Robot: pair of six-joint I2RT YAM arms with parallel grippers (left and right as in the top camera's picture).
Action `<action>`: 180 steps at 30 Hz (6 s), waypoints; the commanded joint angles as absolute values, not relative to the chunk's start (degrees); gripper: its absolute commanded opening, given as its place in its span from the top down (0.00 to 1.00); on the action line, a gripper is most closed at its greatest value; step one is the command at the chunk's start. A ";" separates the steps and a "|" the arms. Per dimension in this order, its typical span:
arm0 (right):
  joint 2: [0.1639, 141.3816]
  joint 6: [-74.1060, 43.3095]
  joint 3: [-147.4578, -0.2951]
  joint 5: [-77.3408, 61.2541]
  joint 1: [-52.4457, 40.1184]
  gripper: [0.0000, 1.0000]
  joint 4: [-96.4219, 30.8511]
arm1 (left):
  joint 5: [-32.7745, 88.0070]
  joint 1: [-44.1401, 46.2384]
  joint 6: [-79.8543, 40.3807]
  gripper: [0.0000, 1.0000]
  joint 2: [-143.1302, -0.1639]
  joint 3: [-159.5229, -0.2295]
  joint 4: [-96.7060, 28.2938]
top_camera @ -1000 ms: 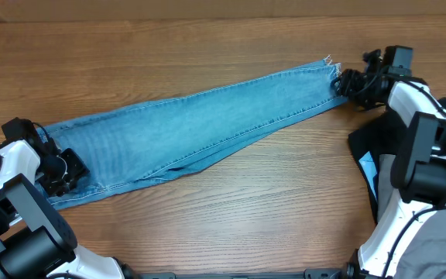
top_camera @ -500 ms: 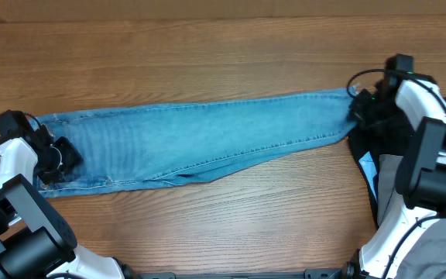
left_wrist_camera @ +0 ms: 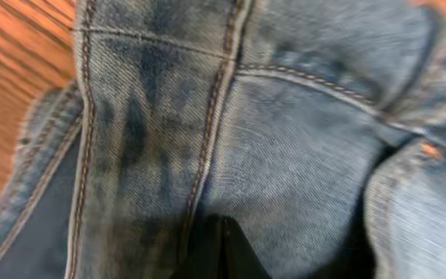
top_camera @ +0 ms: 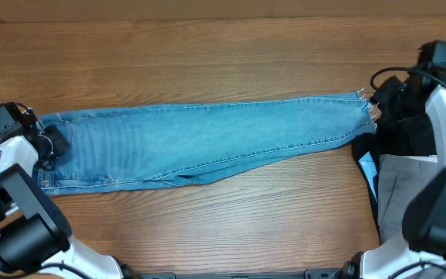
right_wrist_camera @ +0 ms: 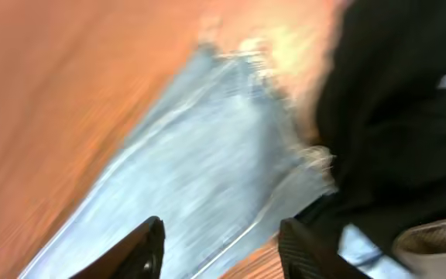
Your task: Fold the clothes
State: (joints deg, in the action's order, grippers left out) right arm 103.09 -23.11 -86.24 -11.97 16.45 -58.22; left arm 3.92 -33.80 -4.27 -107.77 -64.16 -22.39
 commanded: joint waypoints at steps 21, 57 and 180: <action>103.11 -16.34 -78.70 -21.93 -10.61 0.80 -55.96 | 28.53 -30.35 1.69 0.96 -120.88 -115.48 -79.85; 103.72 -26.65 -74.54 -14.76 -25.67 0.54 -45.17 | 20.56 -17.76 7.55 0.96 -118.83 -91.68 -75.77; 121.03 -47.18 -93.93 -18.20 -46.37 0.94 -9.26 | 31.59 -34.35 -0.16 0.96 -72.99 -80.42 -69.76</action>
